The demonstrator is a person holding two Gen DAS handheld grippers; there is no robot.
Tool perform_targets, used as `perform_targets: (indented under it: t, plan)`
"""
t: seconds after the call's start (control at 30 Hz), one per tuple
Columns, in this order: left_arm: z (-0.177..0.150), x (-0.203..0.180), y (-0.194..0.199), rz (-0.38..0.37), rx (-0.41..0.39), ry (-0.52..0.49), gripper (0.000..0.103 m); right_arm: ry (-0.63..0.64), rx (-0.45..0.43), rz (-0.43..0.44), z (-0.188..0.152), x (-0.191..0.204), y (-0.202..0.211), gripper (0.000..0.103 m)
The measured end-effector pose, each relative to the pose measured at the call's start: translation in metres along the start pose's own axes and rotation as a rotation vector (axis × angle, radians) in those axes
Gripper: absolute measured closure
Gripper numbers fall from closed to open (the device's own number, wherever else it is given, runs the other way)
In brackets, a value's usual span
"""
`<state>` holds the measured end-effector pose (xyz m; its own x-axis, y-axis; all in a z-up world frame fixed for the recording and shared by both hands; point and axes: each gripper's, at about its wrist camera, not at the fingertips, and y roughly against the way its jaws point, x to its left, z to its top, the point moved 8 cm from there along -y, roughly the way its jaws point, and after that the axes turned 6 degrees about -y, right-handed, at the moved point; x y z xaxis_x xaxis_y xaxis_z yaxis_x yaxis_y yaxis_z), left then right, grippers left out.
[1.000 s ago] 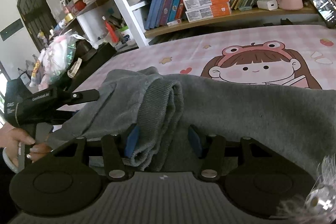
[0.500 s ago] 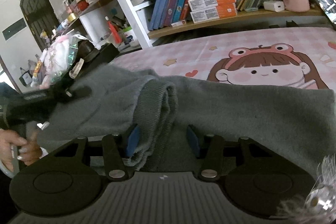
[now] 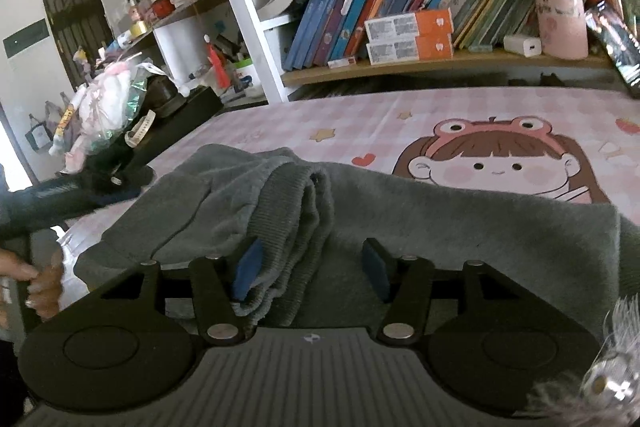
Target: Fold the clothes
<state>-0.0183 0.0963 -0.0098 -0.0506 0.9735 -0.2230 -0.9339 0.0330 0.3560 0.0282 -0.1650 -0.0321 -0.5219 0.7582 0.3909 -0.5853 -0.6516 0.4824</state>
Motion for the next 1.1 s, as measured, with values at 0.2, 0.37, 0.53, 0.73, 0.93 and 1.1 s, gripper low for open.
perform_targets:
  t: [0.2, 0.37, 0.53, 0.73, 0.93, 1.1]
  plan:
    - [0.007, -0.032, 0.019, -0.036, -0.054, -0.108, 0.023, 0.017, -0.021, -0.002, -0.001, 0.001, 0.012, 0.047]
    - [-0.003, -0.068, 0.020, -0.068, -0.053, -0.227, 0.013, -0.023, -0.044, 0.007, -0.007, -0.012, 0.039, 0.042]
    - [-0.018, -0.097, 0.015, -0.091, -0.023, -0.327, 0.011, -0.070, -0.073, -0.035, -0.017, -0.038, 0.081, 0.042]
    - [-0.034, -0.119, 0.012, -0.109, -0.006, -0.408, 0.011, -0.172, -0.107, -0.126, -0.027, -0.085, 0.128, 0.040]
    - [-0.046, -0.127, 0.012, -0.116, -0.002, -0.439, 0.006, -0.281, -0.130, -0.206, -0.029, -0.125, 0.154, 0.039]
    - [-0.049, -0.128, 0.010, -0.119, 0.008, -0.438, 0.005, -0.389, -0.103, -0.195, -0.034, -0.142, 0.152, 0.038]
